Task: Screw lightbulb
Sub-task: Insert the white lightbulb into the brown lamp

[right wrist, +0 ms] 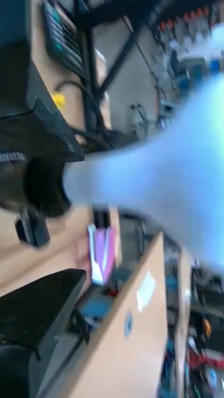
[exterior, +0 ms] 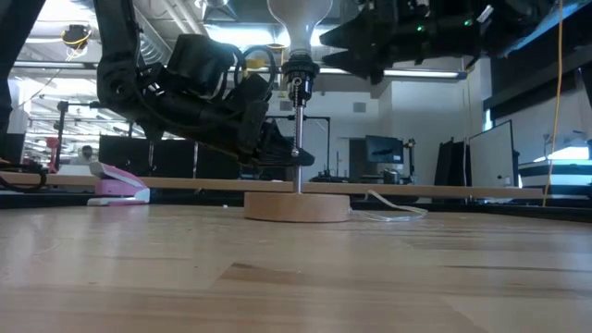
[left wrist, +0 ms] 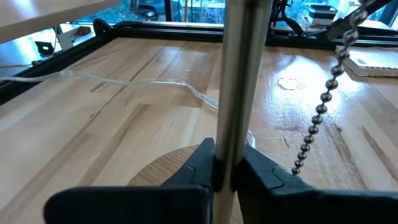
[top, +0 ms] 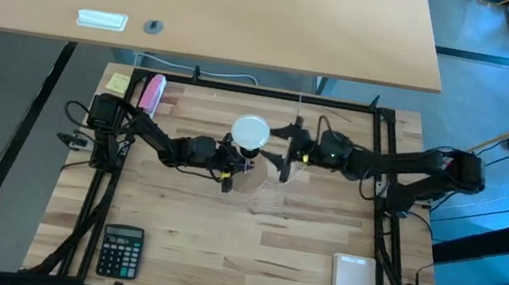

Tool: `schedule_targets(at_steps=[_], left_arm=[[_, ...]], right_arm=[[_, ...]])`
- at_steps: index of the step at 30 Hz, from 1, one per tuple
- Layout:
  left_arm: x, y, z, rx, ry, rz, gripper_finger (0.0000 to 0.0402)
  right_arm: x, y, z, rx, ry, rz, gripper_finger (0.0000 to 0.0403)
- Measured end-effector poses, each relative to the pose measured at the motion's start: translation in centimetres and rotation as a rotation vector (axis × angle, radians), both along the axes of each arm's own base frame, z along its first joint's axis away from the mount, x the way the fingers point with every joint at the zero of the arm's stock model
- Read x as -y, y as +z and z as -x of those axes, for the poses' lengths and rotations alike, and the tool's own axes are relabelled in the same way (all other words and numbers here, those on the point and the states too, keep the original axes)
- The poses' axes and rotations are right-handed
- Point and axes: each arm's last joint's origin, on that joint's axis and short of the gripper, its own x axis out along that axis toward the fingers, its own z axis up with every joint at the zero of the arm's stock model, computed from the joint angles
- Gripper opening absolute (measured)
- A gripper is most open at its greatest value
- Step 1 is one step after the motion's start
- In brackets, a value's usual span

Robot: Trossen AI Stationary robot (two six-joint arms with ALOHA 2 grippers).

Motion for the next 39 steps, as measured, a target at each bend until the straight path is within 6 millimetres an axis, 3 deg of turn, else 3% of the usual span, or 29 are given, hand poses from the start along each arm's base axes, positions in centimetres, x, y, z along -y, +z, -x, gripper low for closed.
schedule_targets(at_steps=[6, 13, 23, 39], left_arm=[[0.0, 0.0, 0.0, 0.000, 0.000, 0.000, 0.0027], [0.0, 0.0, 0.0, 0.000, 0.000, 0.001, 0.0027], [0.0, 0.0, 0.0, 0.000, 0.000, 0.001, 0.0027], [0.0, 0.1, 0.0, -0.004, -0.003, -0.006, 0.0027]], right_arm=[[0.1, 0.6, -2.3, 0.012, 0.052, 0.009, 0.0298], [0.5, 1.0, -3.4, -0.009, 0.041, 0.030, 0.0288], [0.4, 1.1, -3.5, -0.007, 0.060, 0.056, 0.0147], [0.4, 3.1, -3.7, 0.001, 0.116, 0.083, 0.0148]])
